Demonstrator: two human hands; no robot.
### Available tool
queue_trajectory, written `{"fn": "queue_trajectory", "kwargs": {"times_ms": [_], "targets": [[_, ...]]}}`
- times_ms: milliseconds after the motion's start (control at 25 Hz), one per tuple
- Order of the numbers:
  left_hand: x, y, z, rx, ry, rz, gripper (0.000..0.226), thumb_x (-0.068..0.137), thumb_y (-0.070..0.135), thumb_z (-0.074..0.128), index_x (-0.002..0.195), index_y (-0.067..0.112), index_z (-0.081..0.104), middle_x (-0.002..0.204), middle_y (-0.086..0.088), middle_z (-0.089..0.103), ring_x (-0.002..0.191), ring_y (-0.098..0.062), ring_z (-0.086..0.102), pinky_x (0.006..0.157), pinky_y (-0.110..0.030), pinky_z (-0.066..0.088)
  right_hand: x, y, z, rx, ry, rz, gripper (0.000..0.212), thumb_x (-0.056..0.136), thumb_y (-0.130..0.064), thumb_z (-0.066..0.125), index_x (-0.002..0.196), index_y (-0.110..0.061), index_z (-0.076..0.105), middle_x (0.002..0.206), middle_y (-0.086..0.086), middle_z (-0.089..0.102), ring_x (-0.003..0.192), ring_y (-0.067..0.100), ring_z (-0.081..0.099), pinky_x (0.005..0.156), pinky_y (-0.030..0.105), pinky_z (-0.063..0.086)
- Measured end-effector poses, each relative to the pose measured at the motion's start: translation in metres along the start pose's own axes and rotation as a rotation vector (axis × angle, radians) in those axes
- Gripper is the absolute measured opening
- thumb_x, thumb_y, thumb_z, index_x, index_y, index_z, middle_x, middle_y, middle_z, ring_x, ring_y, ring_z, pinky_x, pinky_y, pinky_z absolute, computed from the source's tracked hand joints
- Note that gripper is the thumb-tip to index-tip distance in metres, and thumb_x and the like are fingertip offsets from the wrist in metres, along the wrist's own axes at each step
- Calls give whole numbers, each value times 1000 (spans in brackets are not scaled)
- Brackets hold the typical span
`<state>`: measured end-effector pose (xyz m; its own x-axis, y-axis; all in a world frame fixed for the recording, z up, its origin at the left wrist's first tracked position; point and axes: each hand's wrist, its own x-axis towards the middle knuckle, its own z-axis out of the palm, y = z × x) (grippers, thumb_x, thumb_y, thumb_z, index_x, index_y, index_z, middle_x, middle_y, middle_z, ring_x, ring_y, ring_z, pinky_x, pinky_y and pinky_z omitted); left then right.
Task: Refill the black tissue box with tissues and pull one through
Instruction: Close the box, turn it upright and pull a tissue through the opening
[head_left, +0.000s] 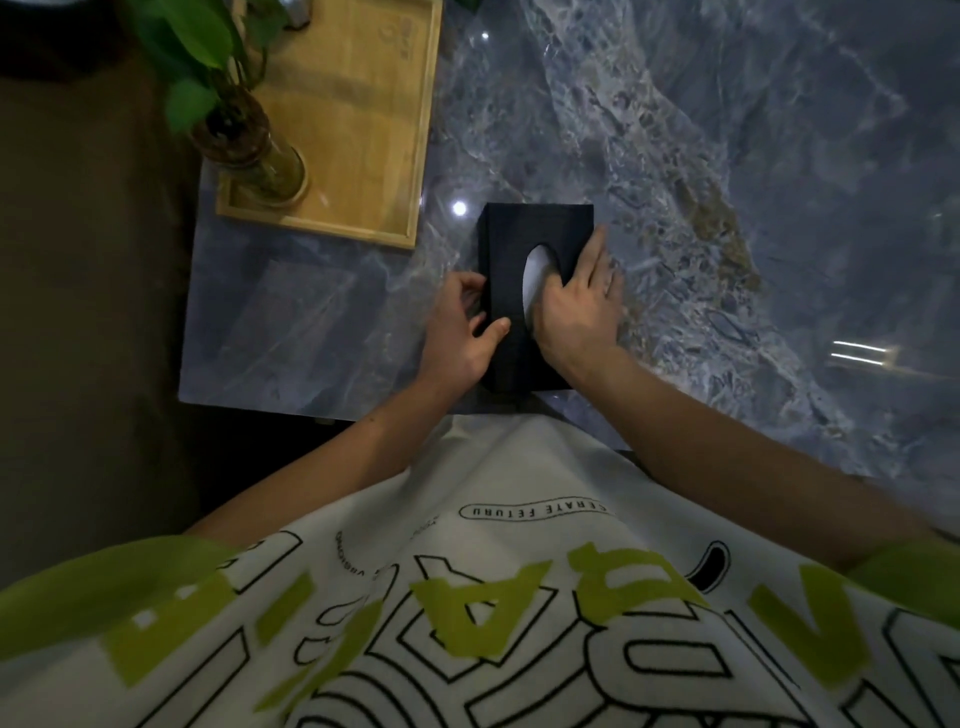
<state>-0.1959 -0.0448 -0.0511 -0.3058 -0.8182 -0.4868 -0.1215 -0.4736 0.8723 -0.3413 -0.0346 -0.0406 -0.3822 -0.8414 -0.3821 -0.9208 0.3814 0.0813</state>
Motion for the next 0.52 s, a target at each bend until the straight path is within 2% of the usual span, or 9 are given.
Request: {"fn": "queue_trajectory", "kwargs": {"times_ms": [160, 320, 400, 520], "targets": [[0, 1, -2, -16, -17, 6, 44, 81, -6, 67, 111, 14, 42, 124, -3, 51, 124, -11, 49, 100, -21, 42, 0, 0, 1, 4, 84, 29, 33, 94, -21, 47, 120, -7, 64, 157, 32, 10, 142, 44, 27, 115, 50, 20], [-1, 3, -3, 3, -15, 13, 43, 81, -5, 68, 113, 11, 44, 120, 1, 51, 121, -9, 49, 96, -16, 43, 1, 1, -7, 27, 62, 27, 31, 93, -27, 49, 111, -12, 68, 158, 27, 12, 140, 39, 31, 114, 44, 25], [0, 2, -4, 10, -12, 14, 44, 81, -4, 69, 114, 11, 44, 122, -1, 51, 122, -11, 49, 97, -18, 43, -1, 1, -8, 47, 79, 20, 27, 94, -27, 50, 107, -13, 69, 159, 26, 12, 139, 39, 33, 110, 43, 30], [-1, 1, -5, 14, -3, 14, 44, 81, -4, 69, 111, 15, 44, 123, -2, 51, 123, -12, 50, 99, -24, 44, -4, 0, -10, 129, 69, 13, 22, 94, -26, 51, 95, -10, 66, 158, 24, 13, 136, 41, 34, 95, 45, 43]]}}
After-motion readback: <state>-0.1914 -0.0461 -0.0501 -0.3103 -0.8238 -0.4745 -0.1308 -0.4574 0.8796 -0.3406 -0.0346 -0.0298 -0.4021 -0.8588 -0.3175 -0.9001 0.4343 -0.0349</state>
